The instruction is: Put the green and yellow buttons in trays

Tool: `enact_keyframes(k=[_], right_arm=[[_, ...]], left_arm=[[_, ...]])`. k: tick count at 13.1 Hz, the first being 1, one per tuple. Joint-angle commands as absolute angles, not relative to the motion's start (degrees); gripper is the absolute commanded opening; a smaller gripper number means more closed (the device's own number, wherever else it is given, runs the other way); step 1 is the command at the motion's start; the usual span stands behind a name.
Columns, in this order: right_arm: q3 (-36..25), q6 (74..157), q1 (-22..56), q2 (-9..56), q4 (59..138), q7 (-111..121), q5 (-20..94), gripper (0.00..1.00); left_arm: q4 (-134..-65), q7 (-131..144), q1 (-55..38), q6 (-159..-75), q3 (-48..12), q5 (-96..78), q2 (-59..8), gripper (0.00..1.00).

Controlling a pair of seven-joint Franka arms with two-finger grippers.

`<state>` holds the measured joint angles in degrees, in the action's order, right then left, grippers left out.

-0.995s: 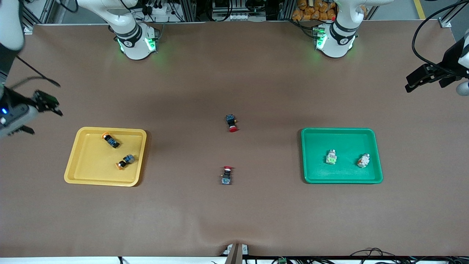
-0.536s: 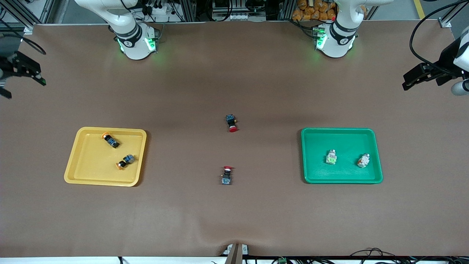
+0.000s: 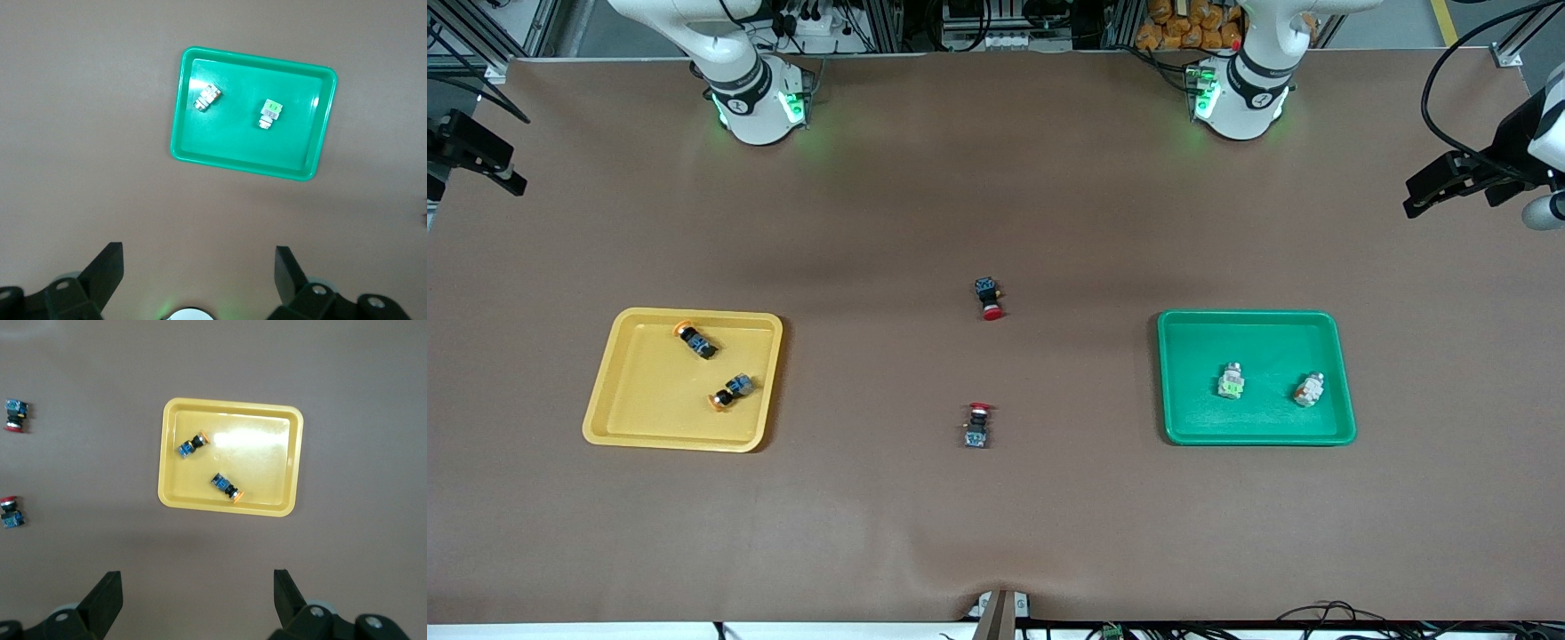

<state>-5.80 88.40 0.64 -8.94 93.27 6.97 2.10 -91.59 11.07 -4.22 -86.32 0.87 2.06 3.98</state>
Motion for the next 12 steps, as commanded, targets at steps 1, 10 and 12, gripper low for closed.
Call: enact_keyframes(k=[1, 10, 12], right_arm=[[-4.92, 87.54, -1.05, -6.78, 90.53, 4.93, 3.08, 1.0], [-5.01, 82.53, -1.14, -1.85, 87.1, -3.43, 5.27, 1.0], [-5.01, 83.32, -1.4, -1.76, 87.19, -3.25, 5.27, 1.0]], left_arm=[[-91.23, 10.2, -3.96, -85.43, 0.62, 0.7, 4.66, 1.0], [-89.12, 10.02, -5.18, -84.82, 0.27, 0.7, 3.6, 1.0], [-89.12, 8.88, -5.01, -84.64, 0.09, 0.7, 3.6, 1.0]])
